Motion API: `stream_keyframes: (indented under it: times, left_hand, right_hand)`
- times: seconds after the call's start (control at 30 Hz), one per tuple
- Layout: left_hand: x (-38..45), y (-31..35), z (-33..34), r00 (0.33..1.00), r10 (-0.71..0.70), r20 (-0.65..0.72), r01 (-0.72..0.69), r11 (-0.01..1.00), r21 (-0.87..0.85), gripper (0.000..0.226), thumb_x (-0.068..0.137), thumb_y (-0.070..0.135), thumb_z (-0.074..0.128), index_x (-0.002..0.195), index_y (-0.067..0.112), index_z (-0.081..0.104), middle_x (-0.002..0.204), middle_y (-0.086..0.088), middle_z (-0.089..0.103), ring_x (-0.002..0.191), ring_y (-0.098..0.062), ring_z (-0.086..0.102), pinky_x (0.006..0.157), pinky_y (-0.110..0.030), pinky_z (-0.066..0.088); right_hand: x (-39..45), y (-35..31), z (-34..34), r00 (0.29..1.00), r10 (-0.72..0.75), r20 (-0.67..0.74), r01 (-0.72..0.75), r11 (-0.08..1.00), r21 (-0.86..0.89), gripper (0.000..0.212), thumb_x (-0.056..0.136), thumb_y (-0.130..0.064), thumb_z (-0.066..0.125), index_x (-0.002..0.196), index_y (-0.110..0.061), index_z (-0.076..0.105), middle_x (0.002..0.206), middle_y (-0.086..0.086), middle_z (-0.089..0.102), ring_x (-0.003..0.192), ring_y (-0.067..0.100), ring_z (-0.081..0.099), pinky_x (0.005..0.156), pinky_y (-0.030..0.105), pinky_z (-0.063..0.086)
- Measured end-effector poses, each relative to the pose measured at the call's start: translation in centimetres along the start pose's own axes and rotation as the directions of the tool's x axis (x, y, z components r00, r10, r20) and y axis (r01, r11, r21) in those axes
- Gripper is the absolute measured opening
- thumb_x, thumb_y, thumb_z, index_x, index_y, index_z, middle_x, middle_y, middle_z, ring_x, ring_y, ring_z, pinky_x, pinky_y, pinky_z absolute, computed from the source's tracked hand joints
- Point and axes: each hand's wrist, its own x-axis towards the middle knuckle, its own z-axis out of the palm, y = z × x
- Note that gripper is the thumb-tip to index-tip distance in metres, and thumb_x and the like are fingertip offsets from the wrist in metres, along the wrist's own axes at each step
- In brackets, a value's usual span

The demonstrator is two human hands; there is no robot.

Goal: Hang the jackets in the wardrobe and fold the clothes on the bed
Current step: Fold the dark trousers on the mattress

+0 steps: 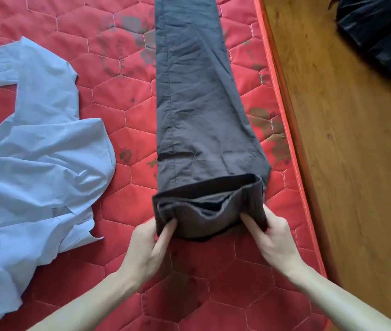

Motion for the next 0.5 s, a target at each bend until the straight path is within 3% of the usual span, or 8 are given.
stream_keyframes:
  times: [0.07, 0.13, 0.27, 0.4, 0.5]
  left_hand:
    - [1.4, 0.2, 0.6, 0.994, -0.042, -0.102, 0.037, 0.998, -0.047, 0.037, 0.108, 0.05, 0.045, 0.075, 0.034, 0.049, 0.061, 0.016, 0.039, 0.06, -0.006, 0.031, 0.056, -0.028, 0.033]
    - [2.7, 0.3, 1.2, 0.981, -0.092, -0.169, 0.086, 0.995, -0.043, 0.043, 0.109, 0.047, 0.044, 0.072, 0.025, 0.045, 0.061, 0.014, 0.036, 0.06, -0.009, 0.03, 0.059, -0.037, 0.034]
    - [4.9, -0.4, 2.1, 0.963, -0.17, -0.211, 0.179, 0.983, 0.026, 0.049, 0.109, 0.045, 0.038, 0.068, 0.017, 0.032, 0.058, 0.009, 0.036, 0.06, -0.019, 0.032, 0.063, -0.054, 0.035]
    - [6.2, -0.7, 2.1, 0.918, -0.273, -0.288, 0.305, 0.949, 0.073, 0.046, 0.111, 0.026, 0.038, 0.067, 0.018, 0.032, 0.056, 0.006, 0.039, 0.063, -0.027, 0.037, 0.064, -0.049, 0.032]
    - [6.3, -0.1, 1.4, 0.85, -0.358, -0.387, 0.406, 0.913, 0.048, 0.038, 0.111, 0.028, 0.037, 0.081, 0.013, 0.054, 0.072, 0.004, 0.063, 0.077, -0.033, 0.058, 0.07, -0.041, 0.033]
  right_hand:
    - [1.1, 0.3, 0.9, 0.998, 0.034, -0.047, -0.035, 0.999, -0.021, 0.052, 0.098, -0.069, 0.05, 0.103, -0.019, 0.065, 0.07, 0.003, 0.064, 0.065, 0.031, 0.059, 0.064, 0.051, 0.051]
    - [2.2, 0.4, 2.0, 0.992, 0.054, -0.113, -0.068, 0.991, -0.12, 0.049, 0.097, -0.067, 0.046, 0.106, -0.022, 0.065, 0.076, 0.004, 0.072, 0.074, 0.035, 0.068, 0.067, 0.05, 0.05]
    - [4.4, 1.1, 3.3, 0.985, 0.101, -0.142, -0.133, 0.962, -0.237, 0.05, 0.098, -0.065, 0.041, 0.085, -0.018, 0.05, 0.071, 0.018, 0.067, 0.077, 0.05, 0.06, 0.061, 0.048, 0.039]
    - [4.8, 1.0, 3.8, 0.967, 0.161, -0.199, -0.199, 0.962, -0.189, 0.04, 0.102, -0.047, 0.055, 0.075, -0.025, 0.036, 0.062, 0.016, 0.059, 0.068, 0.05, 0.053, 0.059, 0.046, 0.033]
    - [4.4, 0.2, 3.9, 0.937, 0.23, -0.263, -0.271, 0.953, -0.133, 0.042, 0.101, -0.049, 0.055, 0.073, -0.026, 0.035, 0.06, 0.007, 0.051, 0.065, 0.041, 0.045, 0.062, 0.046, 0.035]
